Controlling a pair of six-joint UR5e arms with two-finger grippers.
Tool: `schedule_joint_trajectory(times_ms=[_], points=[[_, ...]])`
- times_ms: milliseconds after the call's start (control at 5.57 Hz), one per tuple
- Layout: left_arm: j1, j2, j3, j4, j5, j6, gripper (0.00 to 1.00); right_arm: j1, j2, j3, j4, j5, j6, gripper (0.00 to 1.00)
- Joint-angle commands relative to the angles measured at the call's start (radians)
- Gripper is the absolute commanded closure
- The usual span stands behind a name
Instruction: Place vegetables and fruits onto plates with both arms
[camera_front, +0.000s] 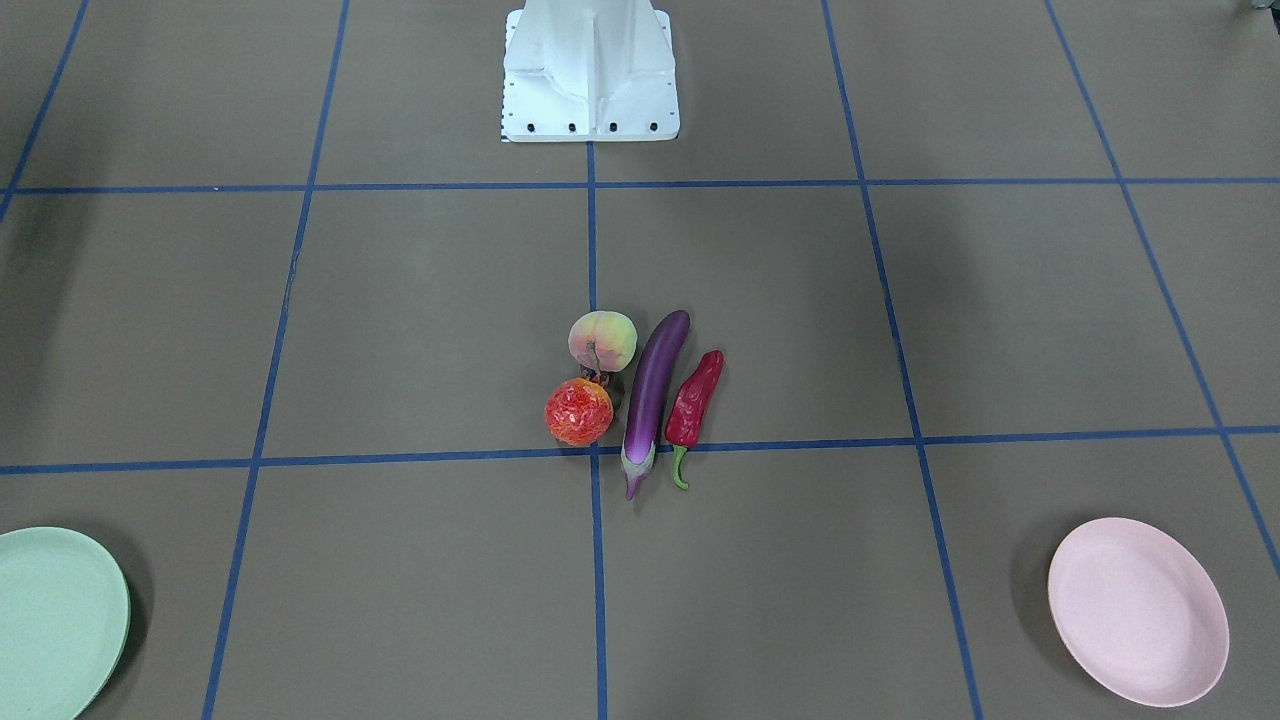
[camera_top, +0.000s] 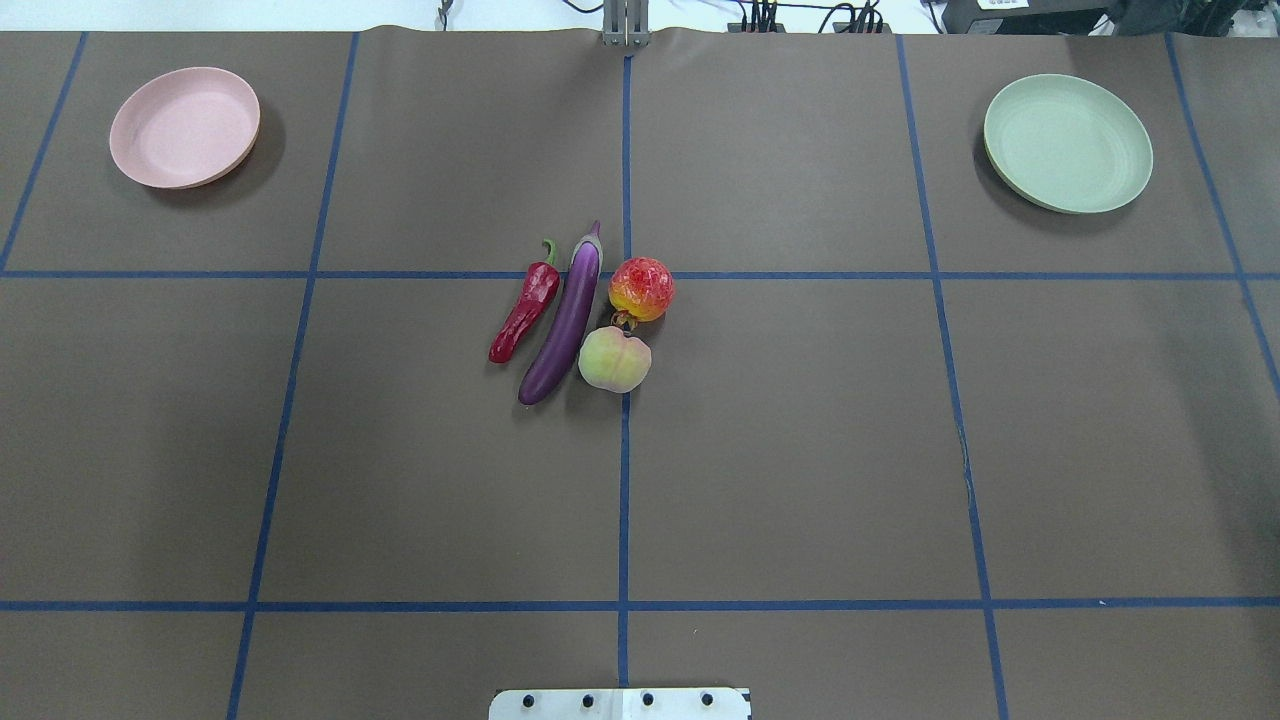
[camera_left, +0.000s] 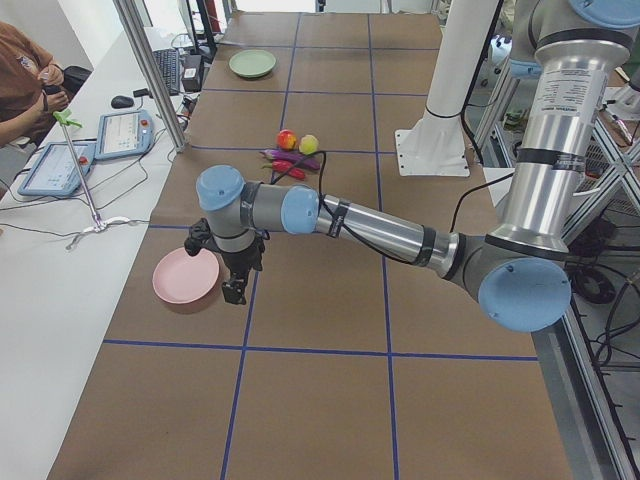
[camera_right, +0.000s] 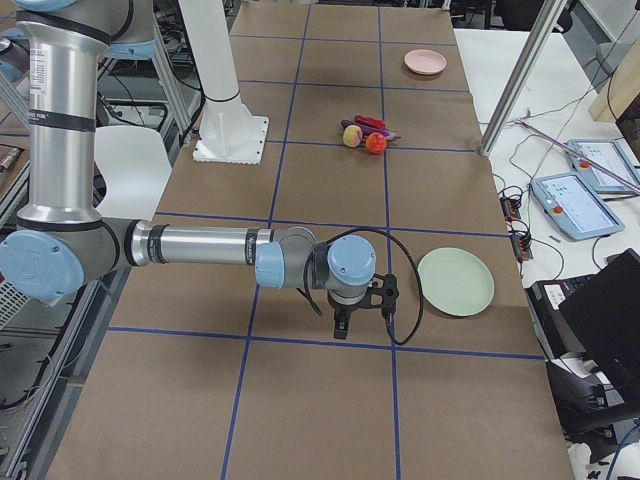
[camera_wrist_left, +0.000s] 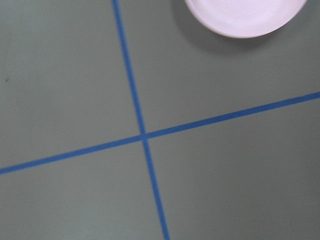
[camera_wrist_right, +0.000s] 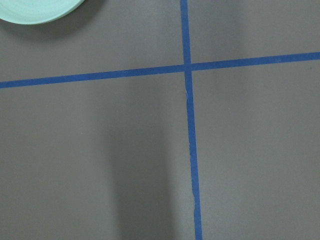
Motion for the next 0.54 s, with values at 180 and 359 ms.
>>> schedule_joint_trajectory(times_ms=[180,359], points=[[0.155,-0.056,-0.09,-0.132,0.0,-0.139,0.0,-0.002,0.006,-0.009,0.01,0.009,0.003,0.0],[0.221,-0.067,-0.087,-0.211,-0.003,-0.354,0.0,-0.002,0.041,-0.003,0.01,0.01,0.001,0.0]])
